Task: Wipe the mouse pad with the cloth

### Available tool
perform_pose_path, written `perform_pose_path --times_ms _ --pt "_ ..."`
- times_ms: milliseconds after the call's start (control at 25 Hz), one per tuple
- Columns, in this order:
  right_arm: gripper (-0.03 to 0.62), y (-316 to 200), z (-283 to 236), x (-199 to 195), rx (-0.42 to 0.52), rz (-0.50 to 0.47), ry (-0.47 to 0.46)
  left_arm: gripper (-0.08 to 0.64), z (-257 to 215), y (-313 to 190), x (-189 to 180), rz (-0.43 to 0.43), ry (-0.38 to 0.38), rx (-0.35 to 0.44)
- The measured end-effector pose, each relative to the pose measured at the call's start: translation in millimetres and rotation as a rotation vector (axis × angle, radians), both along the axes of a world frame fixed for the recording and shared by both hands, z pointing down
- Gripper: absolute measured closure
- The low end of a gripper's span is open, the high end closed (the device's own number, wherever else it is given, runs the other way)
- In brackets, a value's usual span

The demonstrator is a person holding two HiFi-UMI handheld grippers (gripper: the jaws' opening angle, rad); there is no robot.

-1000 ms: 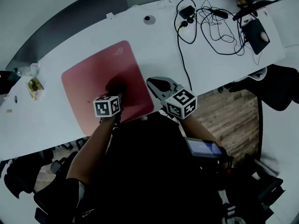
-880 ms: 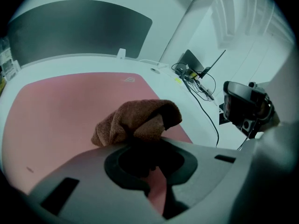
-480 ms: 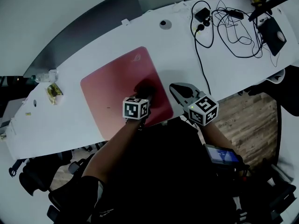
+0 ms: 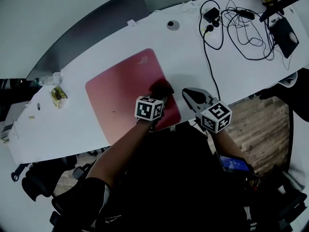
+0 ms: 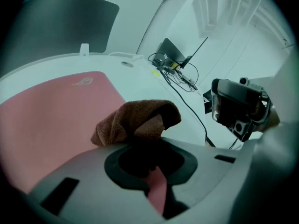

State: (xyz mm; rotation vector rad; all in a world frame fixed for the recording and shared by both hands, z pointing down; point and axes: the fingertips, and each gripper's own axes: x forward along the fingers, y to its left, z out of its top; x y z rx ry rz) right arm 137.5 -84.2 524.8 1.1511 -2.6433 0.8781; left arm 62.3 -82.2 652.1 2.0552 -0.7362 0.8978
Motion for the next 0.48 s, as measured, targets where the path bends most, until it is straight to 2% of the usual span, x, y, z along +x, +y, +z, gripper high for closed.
perform_pose_path --times_ms 160,280,360,480 --pt "0.566 1 0 7 0.002 0.014 -0.007 0.503 -7 -1 17 0.006 0.033 0.006" --pt "0.566 2 1 13 0.001 0.025 -0.01 0.502 -22 -6 31 0.003 0.107 0.033" --pt "0.566 2 1 17 0.0 0.033 -0.011 0.502 -33 -14 41 -0.034 0.22 0.01" --pt "0.566 1 2 23 -0.004 0.039 -0.011 0.502 -43 -32 45 -0.157 0.41 -0.094"
